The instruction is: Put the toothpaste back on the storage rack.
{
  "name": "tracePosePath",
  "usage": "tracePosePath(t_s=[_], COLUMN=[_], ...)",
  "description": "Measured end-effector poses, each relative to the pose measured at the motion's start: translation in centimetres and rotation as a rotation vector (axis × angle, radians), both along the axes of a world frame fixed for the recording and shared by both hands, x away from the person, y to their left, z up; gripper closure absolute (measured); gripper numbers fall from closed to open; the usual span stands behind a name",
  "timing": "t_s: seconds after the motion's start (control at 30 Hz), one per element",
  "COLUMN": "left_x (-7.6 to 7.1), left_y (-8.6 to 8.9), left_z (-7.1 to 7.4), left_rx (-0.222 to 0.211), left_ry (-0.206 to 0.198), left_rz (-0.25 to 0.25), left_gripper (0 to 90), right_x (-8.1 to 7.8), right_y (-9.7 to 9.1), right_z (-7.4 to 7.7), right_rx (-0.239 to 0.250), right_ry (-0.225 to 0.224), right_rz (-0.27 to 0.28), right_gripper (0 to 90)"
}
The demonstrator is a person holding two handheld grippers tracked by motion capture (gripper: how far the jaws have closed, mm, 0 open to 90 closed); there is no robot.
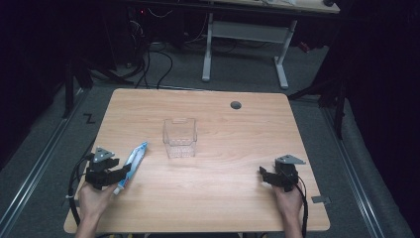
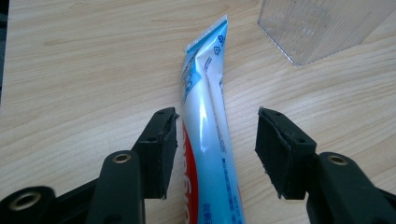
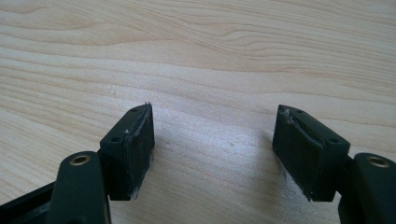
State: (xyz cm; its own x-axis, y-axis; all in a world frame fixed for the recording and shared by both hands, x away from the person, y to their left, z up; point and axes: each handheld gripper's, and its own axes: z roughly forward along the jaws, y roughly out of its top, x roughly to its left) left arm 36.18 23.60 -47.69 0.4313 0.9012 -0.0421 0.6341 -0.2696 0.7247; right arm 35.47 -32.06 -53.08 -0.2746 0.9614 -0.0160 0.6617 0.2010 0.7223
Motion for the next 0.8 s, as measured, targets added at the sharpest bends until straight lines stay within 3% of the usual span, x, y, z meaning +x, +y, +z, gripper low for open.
tracePosePath(t_s=[0.3,0.53,0.8], left_x=[1.6,2.5,3.7], left_y=[-1.1,-1.7,-2.3], left_z=[0.0,0.2,0.2], left_rx=[0.038,0.068,0.104], left_ry=[0.032,0.024,0.046], left_rz=[-0.004,-0.002,-0.004], left_gripper=[46.1,45.9,45.5], right_x=[0.0,0.0,0.0], right_y=[0.0,0.0,0.0], right_z=[0.0,0.0,0.0], right_rx=[0.001,0.000,0.001], right_ry=[0.000,0.000,0.001], right_rz=[0.000,0.000,0.000], right_gripper=[29.5,29.6,29.5])
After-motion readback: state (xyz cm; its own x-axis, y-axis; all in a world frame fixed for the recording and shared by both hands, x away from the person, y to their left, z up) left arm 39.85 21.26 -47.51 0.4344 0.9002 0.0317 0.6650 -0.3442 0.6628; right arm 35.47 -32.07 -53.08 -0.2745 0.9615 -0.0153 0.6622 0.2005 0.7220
